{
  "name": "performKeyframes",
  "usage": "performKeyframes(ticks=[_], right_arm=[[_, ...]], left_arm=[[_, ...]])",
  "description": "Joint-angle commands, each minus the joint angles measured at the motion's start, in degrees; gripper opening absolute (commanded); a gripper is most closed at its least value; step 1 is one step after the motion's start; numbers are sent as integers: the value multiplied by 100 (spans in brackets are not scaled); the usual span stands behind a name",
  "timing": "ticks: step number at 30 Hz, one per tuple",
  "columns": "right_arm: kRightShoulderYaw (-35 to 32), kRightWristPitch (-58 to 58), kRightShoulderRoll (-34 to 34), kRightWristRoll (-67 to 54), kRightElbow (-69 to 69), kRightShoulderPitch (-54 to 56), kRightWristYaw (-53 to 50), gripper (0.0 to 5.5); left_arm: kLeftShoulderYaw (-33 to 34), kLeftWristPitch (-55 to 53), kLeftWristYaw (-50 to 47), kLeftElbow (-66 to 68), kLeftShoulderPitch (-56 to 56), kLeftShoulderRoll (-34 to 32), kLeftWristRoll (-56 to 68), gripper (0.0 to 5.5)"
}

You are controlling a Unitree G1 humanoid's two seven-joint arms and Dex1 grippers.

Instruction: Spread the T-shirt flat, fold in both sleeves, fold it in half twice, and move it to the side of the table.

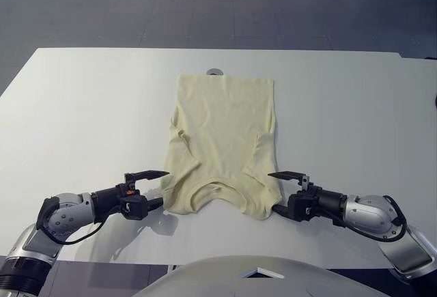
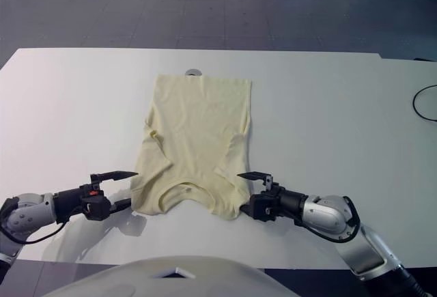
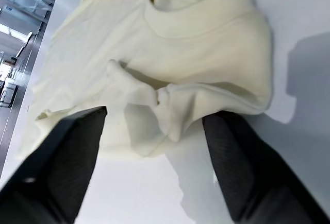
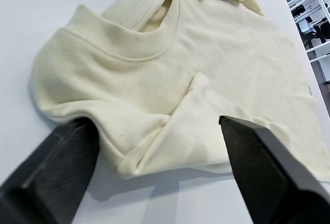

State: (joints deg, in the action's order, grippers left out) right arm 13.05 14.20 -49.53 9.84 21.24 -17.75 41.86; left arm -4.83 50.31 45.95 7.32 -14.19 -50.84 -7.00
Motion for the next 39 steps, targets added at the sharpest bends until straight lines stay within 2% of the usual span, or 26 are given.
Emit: performKeyframes(ticks=[1,9,13,15,19,23,28,34,39], right_arm=[[48,-72,-68,155,-253,-35,145,324],[116,-79,-90,110,-333,49,341,182],[137,-517,-133,-214,-224,111,716,101],[129,-918,-222,-561,-44,122,1036,70],[-84,-2022,-558,-1549,695,175,1691,4],[-473,-3104,-900,-2571,1242,260,2171,0],[-1101,-4047,-1397,-3652,1326,226,2782,0],[-1778,-4979,-1951,-4895,1320,-4,3677,0],[-2402,-5924,-2066,-6226,1452,94,3917,0]], left_arm=[[-438,64,196,389,202,-167,-526,264],[-876,155,225,678,519,-354,-631,111],[-970,127,275,542,522,-497,-451,24],[-1031,-2,398,378,490,-584,-208,0],[-996,-759,735,-473,249,-899,569,0],[-807,-1782,1210,-1638,-152,-1443,1506,0],[-183,-3425,1564,-3142,-802,-2071,3098,0],[1004,-4852,2140,-4036,-1600,-2426,4425,0],[2209,-5892,2929,-4590,-2169,-2332,5349,0]])
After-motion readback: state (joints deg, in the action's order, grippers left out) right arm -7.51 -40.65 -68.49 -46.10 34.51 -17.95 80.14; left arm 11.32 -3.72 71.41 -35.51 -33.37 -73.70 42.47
